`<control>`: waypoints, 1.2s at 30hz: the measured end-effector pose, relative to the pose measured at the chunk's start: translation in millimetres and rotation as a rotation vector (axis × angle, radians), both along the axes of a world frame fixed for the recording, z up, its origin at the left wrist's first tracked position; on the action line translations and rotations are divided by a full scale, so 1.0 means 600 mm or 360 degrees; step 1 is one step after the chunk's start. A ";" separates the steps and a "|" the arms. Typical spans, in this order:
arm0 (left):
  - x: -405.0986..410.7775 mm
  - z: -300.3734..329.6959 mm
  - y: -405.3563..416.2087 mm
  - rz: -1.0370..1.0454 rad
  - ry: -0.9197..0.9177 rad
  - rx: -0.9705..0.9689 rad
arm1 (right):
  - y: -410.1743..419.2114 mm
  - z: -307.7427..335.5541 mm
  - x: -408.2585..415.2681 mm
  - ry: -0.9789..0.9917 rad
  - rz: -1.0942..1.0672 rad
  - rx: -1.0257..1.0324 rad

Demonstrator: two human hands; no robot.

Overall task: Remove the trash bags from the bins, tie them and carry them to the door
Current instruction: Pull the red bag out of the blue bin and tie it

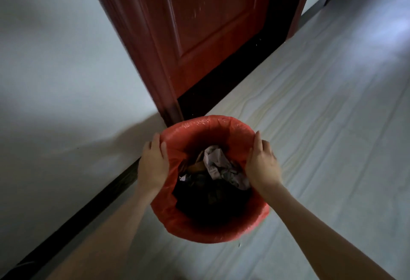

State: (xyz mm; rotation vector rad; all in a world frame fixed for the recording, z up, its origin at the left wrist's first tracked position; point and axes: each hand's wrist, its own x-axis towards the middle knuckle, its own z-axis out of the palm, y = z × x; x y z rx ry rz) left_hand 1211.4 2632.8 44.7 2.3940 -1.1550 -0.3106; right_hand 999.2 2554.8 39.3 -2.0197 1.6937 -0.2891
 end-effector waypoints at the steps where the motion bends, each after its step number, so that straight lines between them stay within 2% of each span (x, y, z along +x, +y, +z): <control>1: 0.011 -0.002 0.009 0.0020 -0.0072 -0.0062 | 0.006 -0.001 0.011 0.0010 0.0056 -0.0032; 4: 0.033 -0.004 0.044 0.0105 -0.0199 -0.0223 | 0.020 0.005 0.035 0.0044 0.0187 -0.0130; 8: 0.041 0.010 0.077 0.0165 -0.0277 -0.0208 | 0.038 0.024 0.047 0.0072 0.0301 -0.0138; 15: 0.035 0.067 0.098 -0.0122 -0.0447 0.0095 | 0.080 0.098 0.051 0.0041 0.0179 -0.0105; 20: 0.036 0.078 0.109 -0.0127 -0.0407 -0.0027 | 0.103 0.099 0.047 -0.0080 0.0374 -0.0027; 23: 0.039 0.081 0.110 -0.0109 -0.0421 0.0152 | 0.104 0.102 0.054 -0.0182 0.0384 0.0011; 27: 0.041 0.080 0.114 -0.0114 -0.0398 0.0364 | 0.100 0.097 0.064 -0.0152 0.0299 0.0016; 32: 0.051 0.075 0.131 -0.0135 -0.0382 0.0336 | 0.095 0.086 0.070 0.0085 0.0249 0.0169; 36: 0.063 0.077 0.142 -0.0171 -0.0400 0.0343 | 0.098 0.090 0.077 0.0459 0.0367 -0.0014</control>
